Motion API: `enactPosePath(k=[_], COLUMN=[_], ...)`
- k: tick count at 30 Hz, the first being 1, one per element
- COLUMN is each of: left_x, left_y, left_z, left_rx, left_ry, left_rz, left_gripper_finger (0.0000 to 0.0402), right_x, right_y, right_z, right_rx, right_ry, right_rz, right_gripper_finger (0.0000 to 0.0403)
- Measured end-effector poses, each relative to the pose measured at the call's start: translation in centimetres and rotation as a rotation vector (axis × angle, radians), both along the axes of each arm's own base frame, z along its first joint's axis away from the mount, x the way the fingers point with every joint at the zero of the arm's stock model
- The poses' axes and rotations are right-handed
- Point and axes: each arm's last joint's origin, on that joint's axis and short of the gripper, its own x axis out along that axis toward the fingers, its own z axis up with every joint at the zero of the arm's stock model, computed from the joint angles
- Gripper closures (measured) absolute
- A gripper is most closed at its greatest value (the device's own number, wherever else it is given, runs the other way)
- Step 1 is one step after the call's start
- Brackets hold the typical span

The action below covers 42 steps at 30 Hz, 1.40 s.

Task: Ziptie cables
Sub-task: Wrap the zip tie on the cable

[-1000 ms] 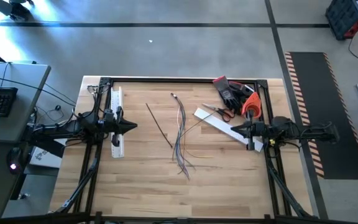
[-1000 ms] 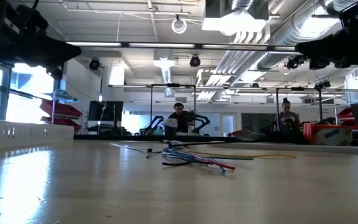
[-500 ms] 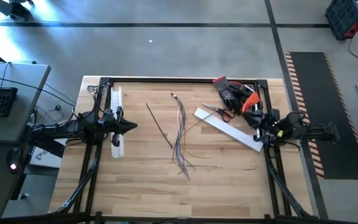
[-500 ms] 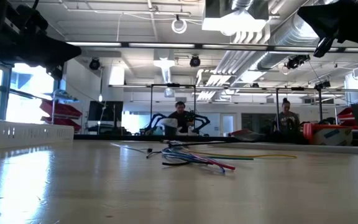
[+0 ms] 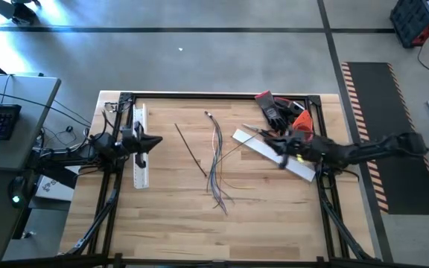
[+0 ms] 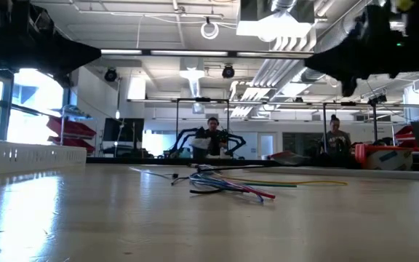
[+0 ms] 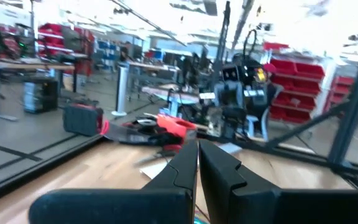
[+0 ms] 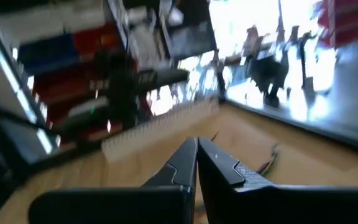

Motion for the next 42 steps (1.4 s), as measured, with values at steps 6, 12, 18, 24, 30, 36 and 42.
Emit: enactPosePath(k=[6, 12, 18, 24, 30, 36, 42], left_x=[0.0, 0.0, 0.0, 0.1, 0.1, 0.2, 0.2], left_y=[0.0, 0.0, 0.0, 0.0, 0.0, -0.1, -0.1], left_z=[0.0, -0.1, -0.3, -0.9, -1.0, -1.1, -1.1], left_rx=[-0.001, -0.001, -0.003, -0.009, -0.008, -0.006, -0.005], left_ry=[0.001, 0.006, 0.029, 0.092, 0.105, 0.112, 0.113], left_rz=[0.007, 0.006, 0.006, 0.006, -0.007, -0.044, -0.053], left_gripper_finger=[0.0401, 0.0401, 0.0401, 0.0401, 0.0401, 0.0401, 0.0401], right_x=[7.6, 14.9, 19.6, 22.6, 23.9, 24.3, 25.2], right_y=[-0.7, -1.3, -2.3, -3.1, -3.6, -3.7, -3.4], right_z=[1.2, 0.9, -0.5, -3.1, -4.9, -4.2, -1.7], right_rx=[0.01, -0.1, -0.139, -0.178, -0.228, -0.273, -0.38], right_ry=[0.334, 0.706, 1.029, 1.248, 1.392, 1.42, 1.441], right_rz=[0.176, 0.373, 0.419, 0.452, 0.438, 0.458, 0.406], right_gripper_finger=[0.0402, 0.036, 0.0287, 0.0276, 0.0323, 0.0395, 0.0402])
